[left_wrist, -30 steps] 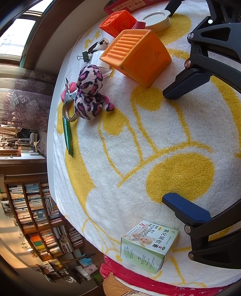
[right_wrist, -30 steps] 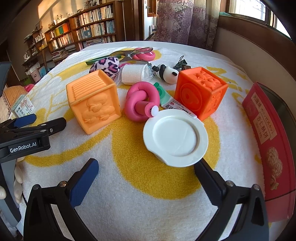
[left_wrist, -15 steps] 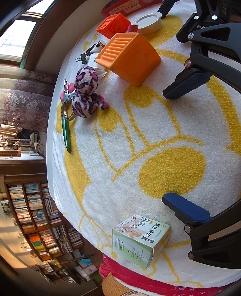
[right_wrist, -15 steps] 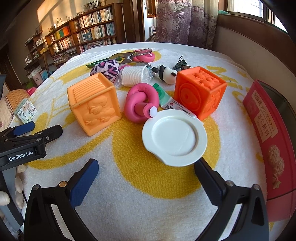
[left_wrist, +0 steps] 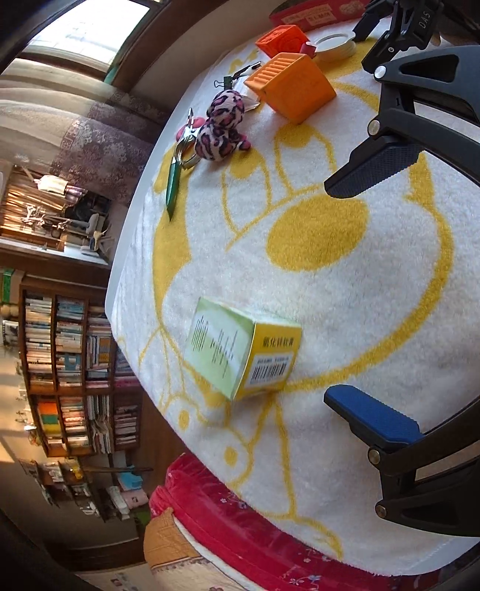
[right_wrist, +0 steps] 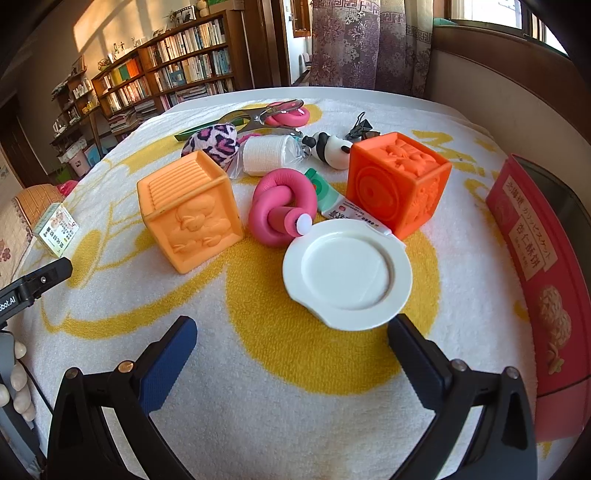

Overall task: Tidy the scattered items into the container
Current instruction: 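Grasp the green-and-white medicine box with the left gripper, then lift the medicine box with the left gripper while the right gripper grasps the white plate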

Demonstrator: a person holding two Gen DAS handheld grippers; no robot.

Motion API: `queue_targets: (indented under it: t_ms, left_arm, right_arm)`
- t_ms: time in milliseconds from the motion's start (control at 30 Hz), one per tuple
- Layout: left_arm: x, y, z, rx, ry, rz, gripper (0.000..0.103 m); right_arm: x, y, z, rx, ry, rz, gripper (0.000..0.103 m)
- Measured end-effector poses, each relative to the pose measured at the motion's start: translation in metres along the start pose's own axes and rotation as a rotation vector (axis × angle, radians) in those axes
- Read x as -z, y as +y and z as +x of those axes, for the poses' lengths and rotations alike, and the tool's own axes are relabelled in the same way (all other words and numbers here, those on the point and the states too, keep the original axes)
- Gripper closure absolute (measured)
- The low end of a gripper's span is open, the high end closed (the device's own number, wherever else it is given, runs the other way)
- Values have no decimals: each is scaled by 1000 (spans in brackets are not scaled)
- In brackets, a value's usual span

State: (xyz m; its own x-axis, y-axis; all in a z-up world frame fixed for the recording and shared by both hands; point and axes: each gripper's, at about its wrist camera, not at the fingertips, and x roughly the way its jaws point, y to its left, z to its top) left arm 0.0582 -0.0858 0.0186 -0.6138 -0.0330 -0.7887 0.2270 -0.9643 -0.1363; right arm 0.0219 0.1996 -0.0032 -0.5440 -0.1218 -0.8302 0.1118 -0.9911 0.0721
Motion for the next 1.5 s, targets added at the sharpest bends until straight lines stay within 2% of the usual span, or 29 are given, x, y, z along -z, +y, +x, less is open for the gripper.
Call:
queue_targets:
  t_ms: [133, 267, 433, 700, 767, 833, 967, 1000, 1233, 1367, 1500]
  left_arm:
    - [-12, 31, -7, -66, -48, -58, 1]
    - [-27, 41, 3, -106, -37, -36, 1]
    - [-39, 32, 23, -95, 14, 27, 1]
    - [-55, 27, 48, -71, 60, 44, 1]
    - [-55, 26, 51, -64, 62, 48, 5]
    - [-55, 24, 53, -68, 67, 63, 28]
    - [-53, 22, 51, -81, 42, 86, 46]
    - [-53, 22, 49, -77, 39, 83, 57]
    - [-52, 5, 31, -37, -5, 111, 57]
    - [-49, -15, 16, 27, -24, 126, 57]
    - [-44, -42, 4, 109, -38, 158, 57]
  right_arm:
    - [0, 1, 0, 5, 2, -3, 0]
    - [0, 1, 1, 8, 3, -6, 0]
    - [0, 1, 1, 11, 4, -8, 0]
    - [0, 1, 1, 12, 4, -8, 0]
    - [0, 1, 1, 11, 4, -6, 0]
    - [0, 1, 1, 8, 4, -4, 0]
    - [0, -1, 0, -3, -1, 7, 0]
    - [0, -2, 0, -7, -3, 12, 0]
    - [1, -7, -4, -41, -19, 45, 0]
    - [2, -15, -10, -94, -52, 97, 0]
    - [6, -22, -25, -155, -135, 137, 0]
